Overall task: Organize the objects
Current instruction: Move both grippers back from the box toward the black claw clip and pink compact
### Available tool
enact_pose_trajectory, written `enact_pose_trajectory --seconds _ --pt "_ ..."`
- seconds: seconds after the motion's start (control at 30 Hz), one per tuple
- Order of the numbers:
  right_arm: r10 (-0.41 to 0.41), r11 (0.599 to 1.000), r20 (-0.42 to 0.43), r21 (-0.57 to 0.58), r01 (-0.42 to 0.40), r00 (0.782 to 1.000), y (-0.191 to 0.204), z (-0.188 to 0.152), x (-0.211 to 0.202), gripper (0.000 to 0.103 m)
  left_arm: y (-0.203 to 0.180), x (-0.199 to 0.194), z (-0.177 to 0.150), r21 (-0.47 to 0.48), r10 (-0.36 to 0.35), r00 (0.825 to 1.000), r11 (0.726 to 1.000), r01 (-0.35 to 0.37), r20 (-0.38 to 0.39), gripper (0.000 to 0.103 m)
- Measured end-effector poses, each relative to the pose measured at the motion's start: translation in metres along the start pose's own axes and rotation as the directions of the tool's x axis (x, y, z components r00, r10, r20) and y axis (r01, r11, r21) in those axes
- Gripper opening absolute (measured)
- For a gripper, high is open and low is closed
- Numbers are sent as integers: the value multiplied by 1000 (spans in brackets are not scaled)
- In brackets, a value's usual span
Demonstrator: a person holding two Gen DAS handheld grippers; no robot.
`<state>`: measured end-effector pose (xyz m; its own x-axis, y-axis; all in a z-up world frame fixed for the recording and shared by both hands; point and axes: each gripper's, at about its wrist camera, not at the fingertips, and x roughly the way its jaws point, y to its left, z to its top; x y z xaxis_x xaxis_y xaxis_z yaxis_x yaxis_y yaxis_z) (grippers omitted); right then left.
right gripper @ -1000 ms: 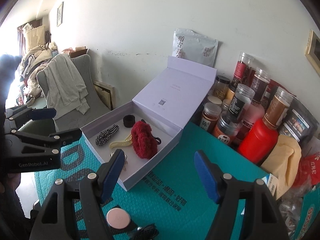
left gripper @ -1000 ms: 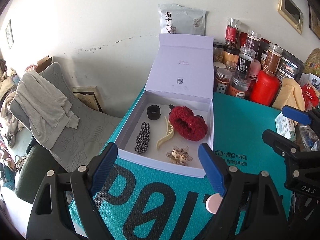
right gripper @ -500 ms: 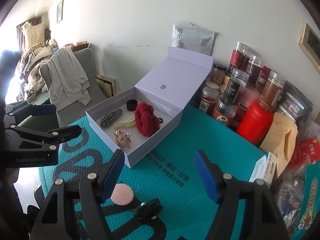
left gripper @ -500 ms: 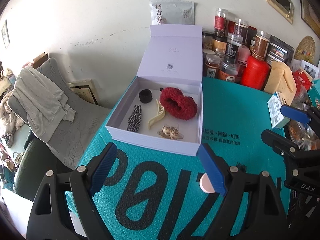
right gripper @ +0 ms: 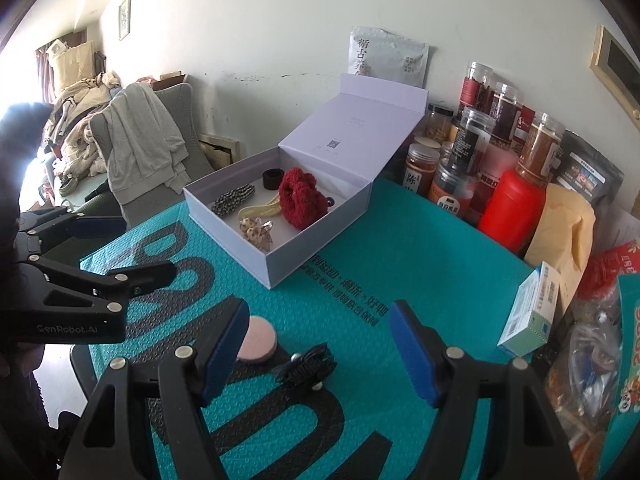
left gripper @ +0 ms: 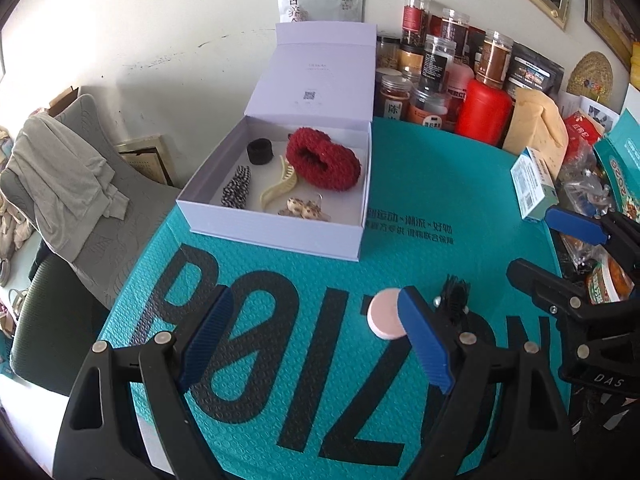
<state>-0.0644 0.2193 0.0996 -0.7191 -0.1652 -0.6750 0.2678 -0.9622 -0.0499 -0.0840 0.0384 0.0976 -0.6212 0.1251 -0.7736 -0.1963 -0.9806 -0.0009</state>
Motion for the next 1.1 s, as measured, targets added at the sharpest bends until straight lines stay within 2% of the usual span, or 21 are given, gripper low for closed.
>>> enact_pose_trajectory --seconds 0.43,0.6,0.7,1.1 --pt "39 999 -48 -30 -40 998 6 -37 10 73 -24 8 -31 39 -47 998 998 46 28 83" --pt "41 998 -64 -54 -45 997 4 -48 17 73 -29 20 -35 49 -75 997 996 75 9 83" --pt "79 996 -76 -36 -82 994 1 -52 22 73 -28 31 -36 33 -57 998 998 57 -1 83" --pt "109 994 -145 1 -110 983 -7 -65 58 73 -33 76 -41 21 -123 989 992 125 -80 83"
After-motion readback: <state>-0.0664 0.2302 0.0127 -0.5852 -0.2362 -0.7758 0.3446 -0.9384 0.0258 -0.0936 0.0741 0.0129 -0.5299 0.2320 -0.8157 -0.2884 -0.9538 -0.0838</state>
